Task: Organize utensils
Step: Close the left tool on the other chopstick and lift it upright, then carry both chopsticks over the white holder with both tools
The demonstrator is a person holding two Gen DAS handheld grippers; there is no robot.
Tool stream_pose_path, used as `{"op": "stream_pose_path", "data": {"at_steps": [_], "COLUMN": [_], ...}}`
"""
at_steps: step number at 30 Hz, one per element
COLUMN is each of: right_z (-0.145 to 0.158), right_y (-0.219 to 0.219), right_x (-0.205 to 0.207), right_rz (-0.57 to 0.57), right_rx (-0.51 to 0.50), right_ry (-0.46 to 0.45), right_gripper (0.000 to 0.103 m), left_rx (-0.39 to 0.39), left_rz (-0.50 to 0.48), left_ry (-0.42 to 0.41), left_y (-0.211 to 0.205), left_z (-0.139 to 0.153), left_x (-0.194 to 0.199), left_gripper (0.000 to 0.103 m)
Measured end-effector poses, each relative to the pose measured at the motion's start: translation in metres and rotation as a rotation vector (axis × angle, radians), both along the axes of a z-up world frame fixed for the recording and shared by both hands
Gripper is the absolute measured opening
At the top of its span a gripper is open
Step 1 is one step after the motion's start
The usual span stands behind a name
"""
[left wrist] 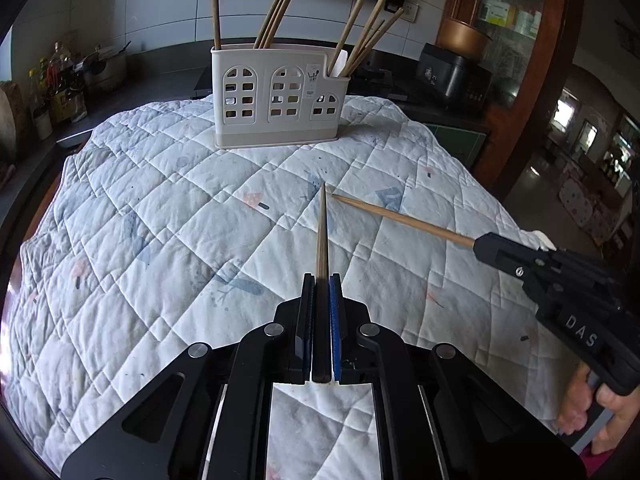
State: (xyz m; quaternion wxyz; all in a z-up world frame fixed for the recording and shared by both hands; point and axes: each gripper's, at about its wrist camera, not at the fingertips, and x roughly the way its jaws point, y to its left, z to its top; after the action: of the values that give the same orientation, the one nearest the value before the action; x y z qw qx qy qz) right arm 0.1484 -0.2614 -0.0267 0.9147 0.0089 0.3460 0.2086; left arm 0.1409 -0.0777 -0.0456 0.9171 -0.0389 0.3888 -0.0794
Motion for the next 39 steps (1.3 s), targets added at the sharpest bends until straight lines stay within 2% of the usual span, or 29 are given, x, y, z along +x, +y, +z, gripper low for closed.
{"op": "stream_pose_path", "data": {"at_steps": [6,14,20,26,32,36,39], "right_z": [0.012,0.038,0.07,0.119,0.169,0.188,0.197], "right_y": [0.003,0.006,0.01,0.017,0.026,0.035,0.044], "right_x": [0.005,0.022,0.056,0.093,0.132,0.155,0.171], "right_rz": [0.002,0.022,0.056,0.082,0.083,0.082,0.08], "right_rx": [-0.007,-0.005,-0.012,-0.05,-0.084,-0.104,-0.12], "right_ry": [-0.033,-0.064,-0.073,-0.107,-0.142,-0.162,-0.179], "right_gripper": [0.007,0.007,0.007,0.007,0.007,0.007,0.007], "left_rx": [0.022,-0.009,-0.002,0.003,0.022,0.054,0.05], "left_rz": [-0.025,-0.024,-0.028,-0.039,-0.042,-0.03,-0.022], "left_ry": [0.0,-0.097,-0.122,-0.13,-0.158,-0.215,-0.255], "left_y": [0.016,0.035,0.044,0.052,0.062,0.067,0.072], "left_z": [0.006,0.033,0.054,0.078,0.113,0.148,0.176], "left_x": [-0.003,-0.001,0.02,0.047,0.078,0.098,0.113], "left_gripper": [0.006,0.006,0.006,0.006,0.006,0.006,0.006]}}
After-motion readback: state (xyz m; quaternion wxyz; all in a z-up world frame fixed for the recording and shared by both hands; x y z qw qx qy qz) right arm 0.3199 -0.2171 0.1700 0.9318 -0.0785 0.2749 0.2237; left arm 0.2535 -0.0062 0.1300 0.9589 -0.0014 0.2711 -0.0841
